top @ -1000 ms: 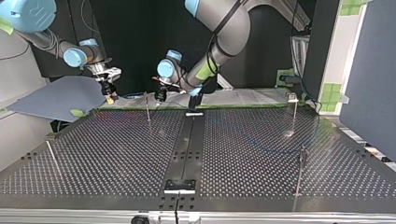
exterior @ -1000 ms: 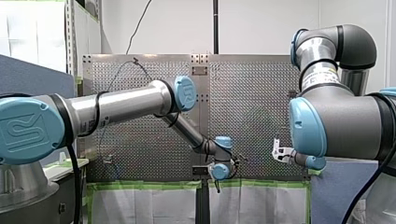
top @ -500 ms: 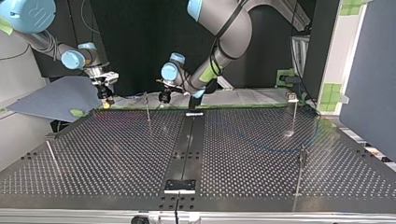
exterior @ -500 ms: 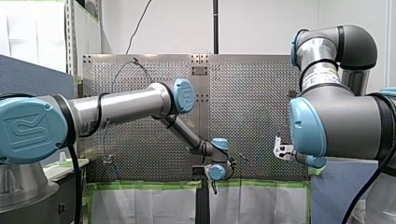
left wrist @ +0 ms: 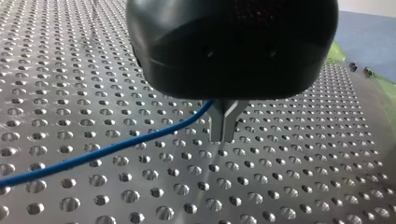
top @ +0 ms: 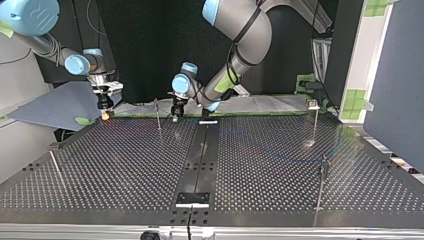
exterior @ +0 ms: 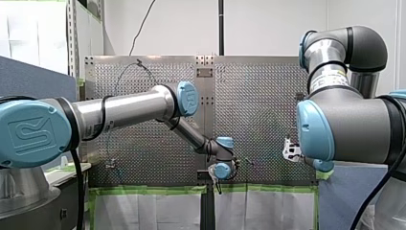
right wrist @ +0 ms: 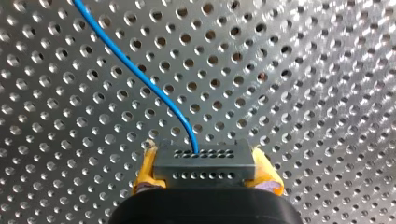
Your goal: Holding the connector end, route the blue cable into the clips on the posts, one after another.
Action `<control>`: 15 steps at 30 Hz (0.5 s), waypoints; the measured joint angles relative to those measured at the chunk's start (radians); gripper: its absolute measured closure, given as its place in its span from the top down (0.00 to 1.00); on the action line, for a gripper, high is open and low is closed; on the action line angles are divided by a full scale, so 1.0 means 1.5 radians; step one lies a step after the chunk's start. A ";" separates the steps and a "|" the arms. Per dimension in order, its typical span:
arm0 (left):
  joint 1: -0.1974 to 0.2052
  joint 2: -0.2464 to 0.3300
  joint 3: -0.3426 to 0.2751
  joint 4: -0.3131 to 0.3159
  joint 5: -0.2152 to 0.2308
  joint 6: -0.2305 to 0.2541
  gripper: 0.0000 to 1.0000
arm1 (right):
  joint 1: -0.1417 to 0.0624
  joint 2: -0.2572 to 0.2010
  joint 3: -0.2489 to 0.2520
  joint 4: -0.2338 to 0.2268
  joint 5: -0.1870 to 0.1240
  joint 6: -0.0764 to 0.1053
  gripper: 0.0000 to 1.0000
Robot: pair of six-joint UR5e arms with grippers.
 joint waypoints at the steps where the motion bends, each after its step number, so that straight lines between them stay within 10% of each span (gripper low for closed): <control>1: 0.000 0.000 0.000 -0.002 0.000 0.000 0.00 | 0.000 0.000 0.000 -0.001 0.002 0.000 0.00; 9: -0.004 0.000 0.000 -0.026 0.008 0.004 0.11 | -0.001 0.003 0.000 0.000 0.007 0.003 0.00; 11: -0.006 0.000 0.000 -0.029 0.016 0.006 0.32 | -0.001 0.007 -0.001 0.001 0.007 0.004 0.00; 13: -0.008 0.000 0.000 -0.033 0.025 0.012 0.32 | -0.001 0.014 -0.005 0.004 0.007 0.004 0.00; 14: -0.008 0.001 0.000 -0.034 0.028 0.016 0.58 | -0.001 0.017 -0.007 0.007 0.007 0.004 0.00; 15: -0.009 0.001 0.000 -0.036 0.029 0.019 0.58 | -0.001 0.021 -0.009 0.011 0.007 0.003 0.00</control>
